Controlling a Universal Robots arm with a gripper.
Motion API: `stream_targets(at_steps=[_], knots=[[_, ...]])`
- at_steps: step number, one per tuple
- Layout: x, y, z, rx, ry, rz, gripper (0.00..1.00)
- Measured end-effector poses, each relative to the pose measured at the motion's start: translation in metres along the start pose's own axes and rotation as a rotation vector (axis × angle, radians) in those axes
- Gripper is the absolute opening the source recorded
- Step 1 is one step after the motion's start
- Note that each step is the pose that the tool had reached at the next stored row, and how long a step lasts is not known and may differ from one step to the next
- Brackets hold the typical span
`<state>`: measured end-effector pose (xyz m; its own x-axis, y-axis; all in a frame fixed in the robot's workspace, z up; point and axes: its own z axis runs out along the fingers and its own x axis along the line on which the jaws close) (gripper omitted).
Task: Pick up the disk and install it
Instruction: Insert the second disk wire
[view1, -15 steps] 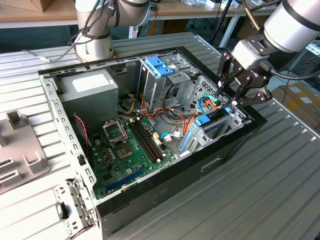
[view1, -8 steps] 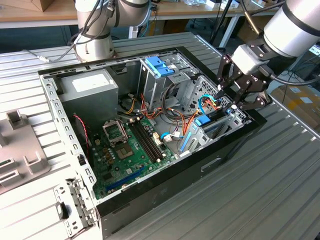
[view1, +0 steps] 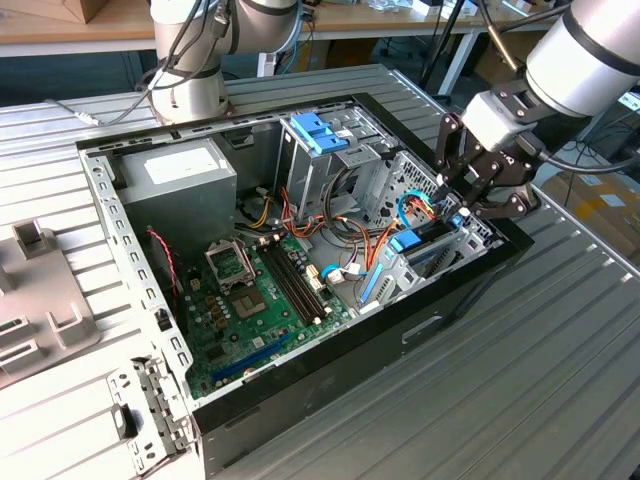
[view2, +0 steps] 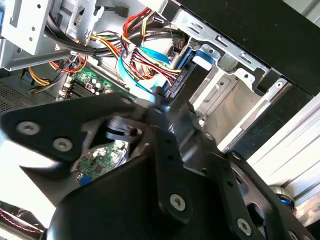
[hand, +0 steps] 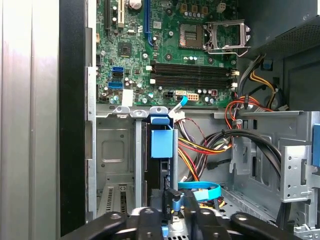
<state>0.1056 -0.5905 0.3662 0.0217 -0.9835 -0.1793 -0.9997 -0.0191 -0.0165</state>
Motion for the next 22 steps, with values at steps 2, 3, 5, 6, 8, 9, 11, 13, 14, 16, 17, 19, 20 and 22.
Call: stream_targets(at_steps=[2, 3, 5, 6, 8, 9, 11, 13, 14, 16, 17, 19, 20, 22], knots=[[0.0000, 0.0000, 0.0001, 0.0000, 0.0000, 0.000, 0.22], [0.0000, 0.0000, 0.0001, 0.0000, 0.0000, 0.000, 0.16], [0.0000, 0.0000, 0.0002, -0.0001, 0.0000, 0.000, 0.16], [0.0000, 0.0000, 0.0002, 0.0000, 0.0000, 0.000, 0.16], [0.0002, 0.0005, 0.0004, 0.0001, -0.0001, 0.000, 0.16], [0.0006, 0.0014, 0.0014, 0.0001, -0.0005, 0.000, 0.16], [0.0017, 0.0026, 0.0063, 0.0000, -0.0003, 0.000, 0.16], [0.0020, 0.0027, 0.0084, 0.0000, -0.0001, 0.000, 0.16], [0.0021, 0.0027, 0.0098, 0.0000, -0.0002, 0.000, 0.16], [0.0023, 0.0028, 0.0118, 0.0000, -0.0004, 0.000, 0.16], [0.0021, 0.0028, 0.0131, 0.0000, -0.0004, 0.000, 0.16], [0.0016, 0.0028, 0.0145, -0.0001, -0.0003, 0.000, 0.16], [0.0013, 0.0028, 0.0155, -0.0001, -0.0004, 0.000, 0.16], [0.0009, 0.0028, 0.0169, -0.0001, -0.0004, -0.001, 0.16]])
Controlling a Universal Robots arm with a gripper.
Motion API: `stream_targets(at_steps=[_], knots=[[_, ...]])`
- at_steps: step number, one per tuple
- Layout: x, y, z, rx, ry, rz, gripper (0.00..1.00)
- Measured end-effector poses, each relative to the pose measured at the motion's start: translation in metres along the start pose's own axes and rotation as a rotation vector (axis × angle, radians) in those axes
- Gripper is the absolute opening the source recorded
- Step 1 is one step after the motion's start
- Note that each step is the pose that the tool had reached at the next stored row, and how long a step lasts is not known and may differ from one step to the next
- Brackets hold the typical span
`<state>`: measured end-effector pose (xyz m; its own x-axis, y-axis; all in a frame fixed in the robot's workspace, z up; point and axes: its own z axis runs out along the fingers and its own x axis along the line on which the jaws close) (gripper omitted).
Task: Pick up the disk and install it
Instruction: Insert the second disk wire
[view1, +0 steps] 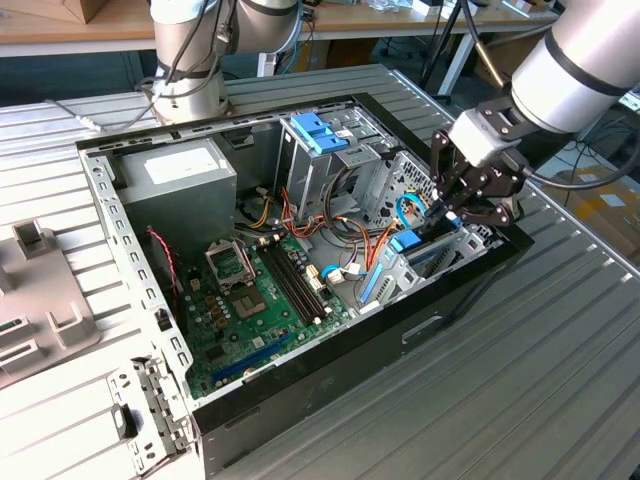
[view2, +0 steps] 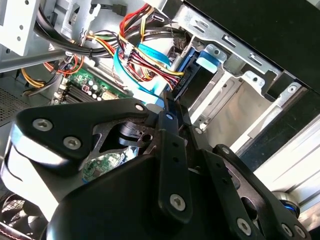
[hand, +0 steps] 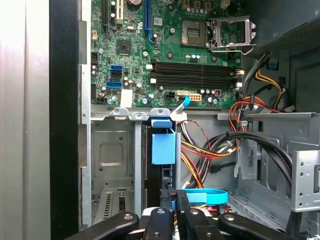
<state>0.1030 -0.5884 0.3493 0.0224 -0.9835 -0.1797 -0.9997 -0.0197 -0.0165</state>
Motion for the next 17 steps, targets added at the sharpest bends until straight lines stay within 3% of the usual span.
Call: stream_targets(at_steps=[12, 17], knots=[[0.0004, 0.0002, 0.0048, -0.0002, 0.0002, -0.001, 0.16], [0.0006, 0.0043, 0.0057, -0.0001, -0.0001, -0.001, 0.16]])
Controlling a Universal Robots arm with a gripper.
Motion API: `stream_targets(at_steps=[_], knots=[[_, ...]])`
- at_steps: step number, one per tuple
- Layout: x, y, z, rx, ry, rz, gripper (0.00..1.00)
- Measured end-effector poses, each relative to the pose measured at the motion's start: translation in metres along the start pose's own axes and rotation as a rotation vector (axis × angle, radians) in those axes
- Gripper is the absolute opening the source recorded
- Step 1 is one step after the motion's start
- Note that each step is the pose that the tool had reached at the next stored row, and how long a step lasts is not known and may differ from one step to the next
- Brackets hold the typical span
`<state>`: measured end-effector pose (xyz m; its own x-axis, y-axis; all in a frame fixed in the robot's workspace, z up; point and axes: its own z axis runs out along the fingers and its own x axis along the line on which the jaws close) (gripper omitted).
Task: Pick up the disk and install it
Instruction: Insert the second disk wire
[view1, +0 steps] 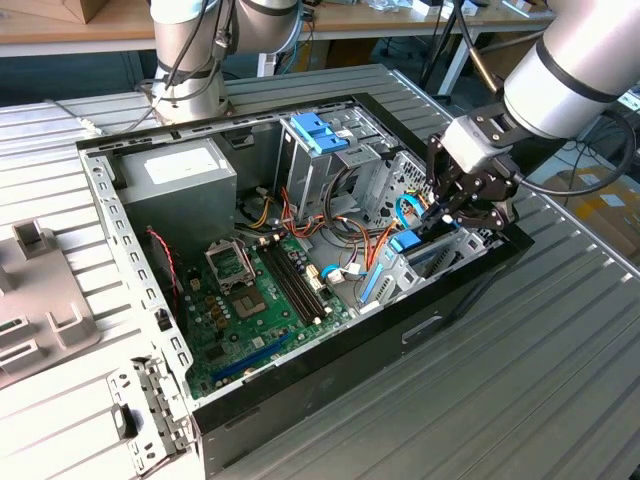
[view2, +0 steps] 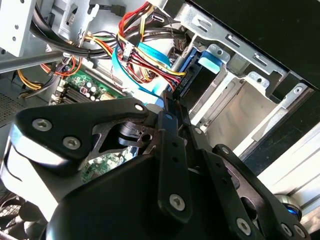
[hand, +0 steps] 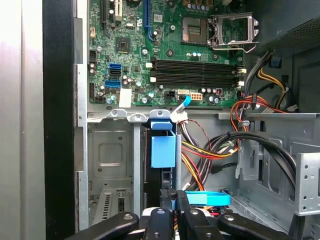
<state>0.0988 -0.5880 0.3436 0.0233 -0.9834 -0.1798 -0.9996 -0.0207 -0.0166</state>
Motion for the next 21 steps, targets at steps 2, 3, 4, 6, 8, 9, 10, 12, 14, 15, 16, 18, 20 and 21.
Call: stream_targets(at_steps=[2, 3, 4, 6, 8, 9, 10, 12, 14, 15, 16, 18, 20, 21], knots=[[0.0000, 0.0000, -0.0001, -0.0001, 0.0001, 0.000, 0.16], [0.0000, -0.0001, -0.0001, -0.0001, 0.0002, 0.000, 0.16], [0.0001, -0.0005, -0.0001, -0.0001, 0.0002, 0.000, 0.16], [0.0001, -0.0012, -0.0001, -0.0001, 0.0001, 0.000, 0.16], [0.0002, -0.0022, 0.0002, -0.0001, -0.0004, 0.000, 0.16], [0.0002, -0.0025, 0.0000, -0.0001, -0.0001, 0.000, 0.16], [0.0002, -0.0026, 0.0000, -0.0001, 0.0001, 0.000, 0.16], [0.0002, -0.0027, 0.0001, -0.0001, 0.0003, 0.000, 0.16], [0.0003, -0.0027, 0.0009, -0.0001, 0.0002, 0.000, 0.16], [0.0004, -0.0027, 0.0011, -0.0001, 0.0003, 0.000, 0.16], [0.0004, -0.0027, 0.0011, -0.0001, 0.0002, 0.000, 0.16], [0.0004, -0.0027, 0.0012, -0.0001, 0.0002, 0.000, 0.16], [0.0004, -0.0027, 0.0013, -0.0001, 0.0000, 0.000, 0.17], [0.0004, -0.0027, 0.0013, -0.0001, 0.0000, 0.000, 0.30]])
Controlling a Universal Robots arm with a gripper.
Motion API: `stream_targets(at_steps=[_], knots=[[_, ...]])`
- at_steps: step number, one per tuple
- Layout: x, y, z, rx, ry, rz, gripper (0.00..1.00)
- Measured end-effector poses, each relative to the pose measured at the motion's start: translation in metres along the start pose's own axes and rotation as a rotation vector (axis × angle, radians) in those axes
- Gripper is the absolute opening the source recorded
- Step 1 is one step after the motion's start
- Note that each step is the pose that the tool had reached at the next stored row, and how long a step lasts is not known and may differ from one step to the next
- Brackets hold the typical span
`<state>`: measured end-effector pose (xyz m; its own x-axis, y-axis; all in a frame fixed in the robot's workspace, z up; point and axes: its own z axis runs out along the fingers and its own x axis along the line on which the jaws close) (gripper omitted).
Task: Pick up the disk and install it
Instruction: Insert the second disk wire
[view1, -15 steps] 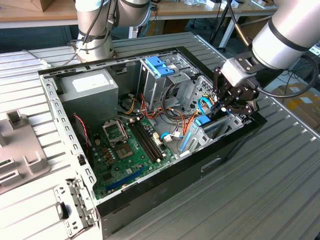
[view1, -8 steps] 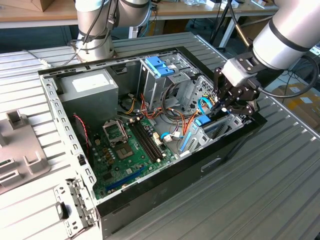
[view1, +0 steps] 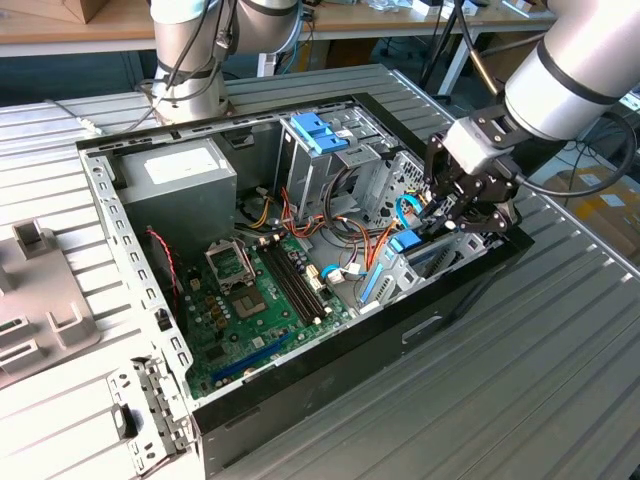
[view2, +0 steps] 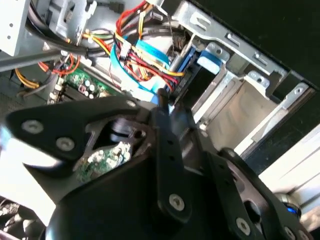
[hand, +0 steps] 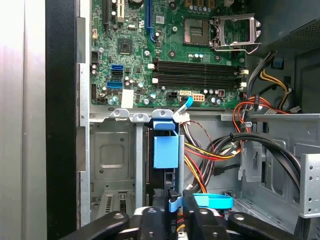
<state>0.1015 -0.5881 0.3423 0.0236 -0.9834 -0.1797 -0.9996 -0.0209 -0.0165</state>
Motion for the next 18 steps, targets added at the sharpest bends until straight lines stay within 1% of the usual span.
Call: stream_targets(at_steps=[2, 4, 5, 7, 8, 9, 10, 11, 12, 15, 18], knots=[[0.0000, 0.0000, 0.0000, 0.0000, 0.0001, 0.000, 0.30], [-0.0015, -0.0001, -0.0080, 0.0000, 0.0000, 0.000, 0.30], [-0.0018, -0.0002, -0.0086, 0.0000, -0.0002, 0.000, 0.30], [-0.0025, -0.0002, -0.0086, 0.0000, -0.0014, 0.000, 0.29], [-0.0026, -0.0002, -0.0087, 0.0001, -0.0026, 0.000, 0.22], [-0.0026, -0.0002, -0.0088, 0.0001, -0.0050, 0.000, 0.15], [-0.0026, -0.0001, -0.0086, 0.0002, -0.0084, 0.000, 0.11], [-0.0013, -0.0002, -0.0079, -0.0008, -0.0146, 0.000, 0.11], [0.0018, -0.0009, -0.0069, -0.0041, -0.0158, 0.001, 0.11], [0.0064, -0.0015, -0.0036, -0.0103, -0.0163, 0.002, 0.11], [0.0075, -0.0019, -0.0014, -0.0122, -0.0158, 0.003, 0.11]])
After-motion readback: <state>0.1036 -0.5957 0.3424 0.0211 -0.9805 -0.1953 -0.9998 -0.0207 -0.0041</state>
